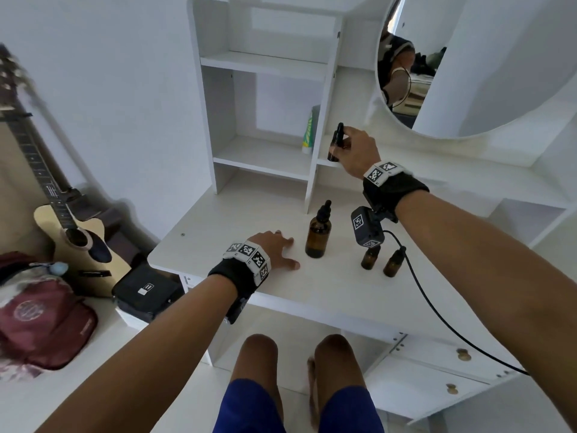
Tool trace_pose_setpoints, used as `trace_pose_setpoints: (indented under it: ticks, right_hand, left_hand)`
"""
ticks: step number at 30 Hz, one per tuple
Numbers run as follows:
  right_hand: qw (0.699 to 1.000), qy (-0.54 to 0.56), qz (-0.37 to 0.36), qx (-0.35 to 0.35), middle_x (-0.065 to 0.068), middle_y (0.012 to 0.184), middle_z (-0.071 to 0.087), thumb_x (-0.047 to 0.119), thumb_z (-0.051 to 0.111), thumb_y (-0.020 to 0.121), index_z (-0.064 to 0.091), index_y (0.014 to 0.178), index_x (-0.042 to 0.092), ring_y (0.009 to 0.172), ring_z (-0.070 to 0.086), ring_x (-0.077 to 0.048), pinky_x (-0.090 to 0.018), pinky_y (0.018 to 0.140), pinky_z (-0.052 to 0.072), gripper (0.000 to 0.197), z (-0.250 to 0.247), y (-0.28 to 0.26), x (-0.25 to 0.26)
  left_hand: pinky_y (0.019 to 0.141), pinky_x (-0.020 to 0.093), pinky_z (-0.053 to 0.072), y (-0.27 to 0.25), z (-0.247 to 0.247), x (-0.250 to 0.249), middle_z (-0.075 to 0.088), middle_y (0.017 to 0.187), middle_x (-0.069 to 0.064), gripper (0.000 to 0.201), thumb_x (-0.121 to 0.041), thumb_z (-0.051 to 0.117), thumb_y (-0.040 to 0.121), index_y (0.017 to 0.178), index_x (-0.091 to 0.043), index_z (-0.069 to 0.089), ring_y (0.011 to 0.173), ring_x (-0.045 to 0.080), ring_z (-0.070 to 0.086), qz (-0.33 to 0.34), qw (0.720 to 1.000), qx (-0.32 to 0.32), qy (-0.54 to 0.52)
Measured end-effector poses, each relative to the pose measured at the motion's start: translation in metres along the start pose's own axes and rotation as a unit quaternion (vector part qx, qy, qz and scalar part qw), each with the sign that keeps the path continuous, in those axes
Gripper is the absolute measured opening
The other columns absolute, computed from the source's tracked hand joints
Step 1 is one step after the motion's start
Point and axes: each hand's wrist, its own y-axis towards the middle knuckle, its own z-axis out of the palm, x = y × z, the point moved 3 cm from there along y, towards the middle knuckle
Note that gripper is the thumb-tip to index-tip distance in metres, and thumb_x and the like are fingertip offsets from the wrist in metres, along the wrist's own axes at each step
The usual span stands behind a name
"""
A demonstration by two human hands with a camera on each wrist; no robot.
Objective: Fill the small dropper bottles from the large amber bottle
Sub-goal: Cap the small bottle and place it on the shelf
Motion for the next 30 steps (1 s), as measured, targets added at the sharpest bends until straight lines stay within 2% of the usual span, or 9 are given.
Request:
trace_pose_setpoints:
  ticks: [6,16,18,20,23,25,27,28,30]
  right_hand:
    - [0.999,0.020,0.044,0.024,-0.011,0.123,0.067,0.017,0.072,0.086,0.033,0.149,0.007,0.122,0.057,-0.025,-0.028,0.104,0.040,0.075,0.010,0.015,-0.013]
    - [0.996,0.010,0.072,0.041,-0.011,0.131,0.063,0.019,0.073,0.086,0.020,0.152,-0.001,0.131,0.050,-0.026,-0.030,0.109,0.036,0.087,0.011,0.024,-0.023]
    - [0.993,0.040,0.097,0.059,-0.012,0.132,0.061,0.012,0.068,0.090,0.018,0.152,-0.001,0.130,0.052,-0.027,-0.023,0.102,0.043,0.081,0.010,0.023,-0.024]
    - [0.980,0.137,0.136,0.054,-0.018,0.136,0.057,0.013,0.056,0.098,0.029,0.149,0.000,0.121,0.059,-0.027,-0.014,0.083,0.050,0.060,0.006,0.019,-0.021]
    - [0.926,0.284,0.247,0.011,-0.025,0.130,0.058,0.026,0.046,0.102,0.051,0.131,-0.003,0.095,0.066,-0.025,-0.021,0.063,0.044,0.041,-0.004,0.001,-0.021]
    - [0.948,0.233,0.216,0.014,-0.019,0.115,0.060,0.019,0.048,0.101,0.056,0.123,0.003,0.100,0.063,-0.023,-0.020,0.063,0.043,0.029,-0.014,-0.018,-0.021]
    - [0.987,0.104,0.109,0.056,-0.011,0.112,0.063,0.007,0.051,0.097,0.054,0.128,0.007,0.098,0.063,-0.020,-0.016,0.069,0.047,0.032,-0.025,-0.043,-0.022]
    - [0.996,0.021,0.048,0.074,-0.009,0.114,0.064,0.004,0.051,0.095,0.055,0.129,0.007,0.100,0.065,-0.020,-0.014,0.071,0.049,0.035,-0.027,-0.056,-0.024]
    - [0.991,-0.052,0.027,0.118,-0.007,0.118,0.063,0.004,0.052,0.093,0.058,0.125,0.010,0.107,0.063,-0.021,-0.016,0.079,0.050,0.033,-0.031,-0.083,-0.032]
  left_hand:
    - [0.109,0.040,0.038,0.002,0.000,0.002,0.030,0.157,0.004,0.079,-0.066,0.053,0.086,0.153,-0.031,0.027,0.137,0.026,0.041,0.003,1.000,-0.006,0.000]
    - [0.111,0.039,0.036,-0.001,-0.005,-0.002,0.032,0.156,0.005,0.078,-0.063,0.056,0.087,0.152,-0.028,0.030,0.138,0.025,0.039,0.001,1.000,-0.008,0.003]
    - [0.110,0.039,0.036,-0.001,-0.005,-0.001,0.032,0.156,0.004,0.079,-0.063,0.056,0.086,0.152,-0.028,0.030,0.138,0.025,0.039,-0.001,1.000,-0.008,0.003]
    - [0.108,0.038,0.038,-0.001,-0.005,-0.001,0.035,0.154,0.003,0.079,-0.064,0.056,0.085,0.151,-0.028,0.031,0.136,0.025,0.041,-0.001,1.000,-0.010,0.003]
    - [0.109,0.038,0.037,0.000,-0.005,-0.002,0.036,0.154,0.003,0.079,-0.064,0.056,0.086,0.151,-0.028,0.031,0.137,0.024,0.040,-0.001,1.000,-0.007,0.010]
    - [0.110,0.038,0.034,0.000,-0.005,-0.002,0.033,0.156,0.003,0.079,-0.064,0.055,0.086,0.152,-0.028,0.030,0.139,0.024,0.037,-0.003,1.000,-0.006,0.012]
    - [0.111,0.038,0.033,0.001,-0.006,-0.002,0.032,0.156,0.003,0.079,-0.064,0.055,0.087,0.152,-0.028,0.029,0.140,0.025,0.036,-0.002,1.000,-0.007,0.014]
    - [0.111,0.038,0.033,0.001,-0.006,-0.002,0.032,0.156,0.003,0.078,-0.064,0.054,0.087,0.152,-0.028,0.029,0.140,0.025,0.036,-0.002,1.000,-0.007,0.015]
    - [0.112,0.038,0.032,0.001,-0.005,-0.002,0.030,0.157,0.003,0.079,-0.064,0.053,0.087,0.153,-0.029,0.027,0.141,0.025,0.035,-0.003,1.000,-0.004,0.019]
